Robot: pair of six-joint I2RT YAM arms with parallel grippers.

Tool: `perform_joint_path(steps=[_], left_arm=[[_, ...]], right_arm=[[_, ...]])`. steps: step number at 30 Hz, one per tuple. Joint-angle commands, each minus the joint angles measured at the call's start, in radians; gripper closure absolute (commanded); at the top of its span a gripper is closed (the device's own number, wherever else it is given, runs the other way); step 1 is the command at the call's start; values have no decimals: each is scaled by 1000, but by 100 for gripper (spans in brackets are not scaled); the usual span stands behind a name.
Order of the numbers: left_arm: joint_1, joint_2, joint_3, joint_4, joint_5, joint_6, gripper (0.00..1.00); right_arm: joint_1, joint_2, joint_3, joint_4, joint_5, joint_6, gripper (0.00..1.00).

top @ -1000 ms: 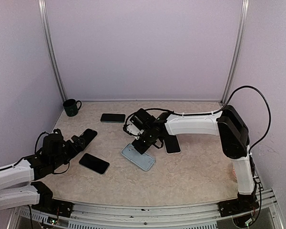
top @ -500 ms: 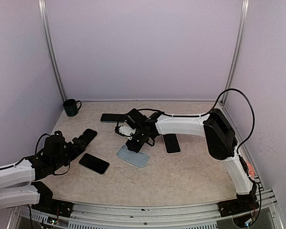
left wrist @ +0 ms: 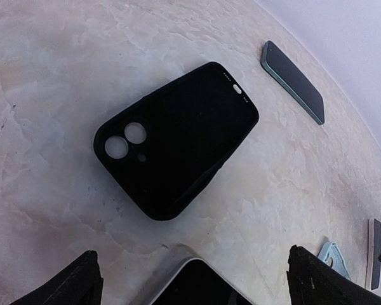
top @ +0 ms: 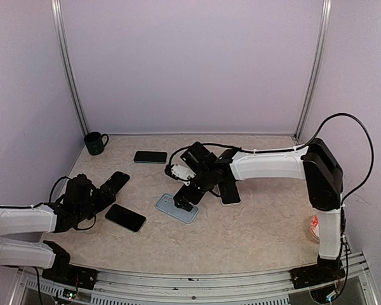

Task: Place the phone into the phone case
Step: Move the phone case to the center of the board, then move the phone to the center of the board.

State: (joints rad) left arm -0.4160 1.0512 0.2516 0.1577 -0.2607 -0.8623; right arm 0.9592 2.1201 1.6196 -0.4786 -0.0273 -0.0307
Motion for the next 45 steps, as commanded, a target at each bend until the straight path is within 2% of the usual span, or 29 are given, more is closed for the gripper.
perform_joint_path(steps=[1,10,18,26,34,39,45], left_arm=[[25,78,40,105,35,80,1],[30,237,91,147,126,138,1],[-23,218,48,176,181,136,3],[-26,274,51,197,186,150,3],[-33,277,57,195,168,152,4],[-49,296,46,202,151,143,4],[-54,220,14,207,109,138,3]], right_arm=[[3,-187,-149,138,-72,66,1],[4,-411,-383,235,-99,142,0],[5,-508,-508,281,-88,170,1],[49,-630,-731,571,-162,130,1],[91,-606,-773,654,-156,121,1],[131,-548,-805,769,-177,92,1],[195,-469,-802,868,-125,52,1]])
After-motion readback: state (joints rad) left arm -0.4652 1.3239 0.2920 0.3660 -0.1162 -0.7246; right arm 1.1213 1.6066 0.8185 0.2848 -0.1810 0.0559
